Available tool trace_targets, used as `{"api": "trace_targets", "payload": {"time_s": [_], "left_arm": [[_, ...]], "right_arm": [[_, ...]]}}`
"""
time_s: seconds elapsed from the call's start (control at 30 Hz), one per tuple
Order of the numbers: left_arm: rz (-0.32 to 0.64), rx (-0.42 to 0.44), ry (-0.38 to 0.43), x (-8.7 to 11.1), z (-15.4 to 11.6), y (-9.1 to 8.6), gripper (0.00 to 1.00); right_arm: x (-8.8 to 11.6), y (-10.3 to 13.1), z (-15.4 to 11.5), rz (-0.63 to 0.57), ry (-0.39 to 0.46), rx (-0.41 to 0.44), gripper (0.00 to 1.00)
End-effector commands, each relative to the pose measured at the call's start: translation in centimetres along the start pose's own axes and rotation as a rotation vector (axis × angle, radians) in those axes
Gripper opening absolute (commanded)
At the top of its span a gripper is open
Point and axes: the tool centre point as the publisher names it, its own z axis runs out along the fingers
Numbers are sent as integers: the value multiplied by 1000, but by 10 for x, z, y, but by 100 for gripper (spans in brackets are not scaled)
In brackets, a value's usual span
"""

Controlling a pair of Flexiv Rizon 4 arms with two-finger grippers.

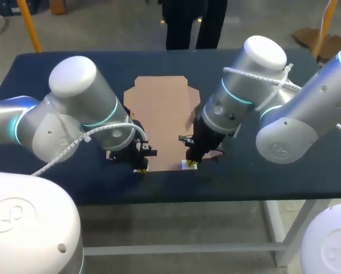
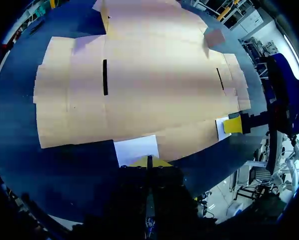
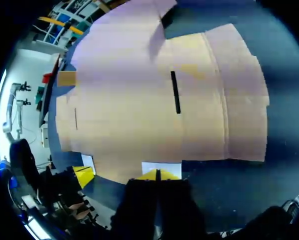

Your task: Assemble the packaging by folding the flat box into shape, placing the metal phone stand inside, and closing the box properly

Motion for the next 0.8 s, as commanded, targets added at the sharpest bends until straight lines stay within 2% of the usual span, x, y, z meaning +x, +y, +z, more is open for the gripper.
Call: {"api": "trace_targets", "payload": {"time_s": [0.03,0.13,0.4,0.6,0.73,0.8], "left_arm": [[10,-12,10,-1,0,-2,0],[20,-13,31,-3,-9,-2,0],[32,10,98,-13,-41,-7,0],[64,24,141,-22,-61,-13,0],[78,19,170,-26,-71,-19,0],[82,25,172,-28,-76,-22,19]], "right_arm": [[-4,2,-2,-3,19,1,0],[-6,2,-12,-9,55,9,0],[-22,14,-42,-65,213,85,0],[-33,24,-58,-66,265,110,0],[-39,30,-67,-70,303,130,11],[-43,34,-72,-64,313,135,16]]}}
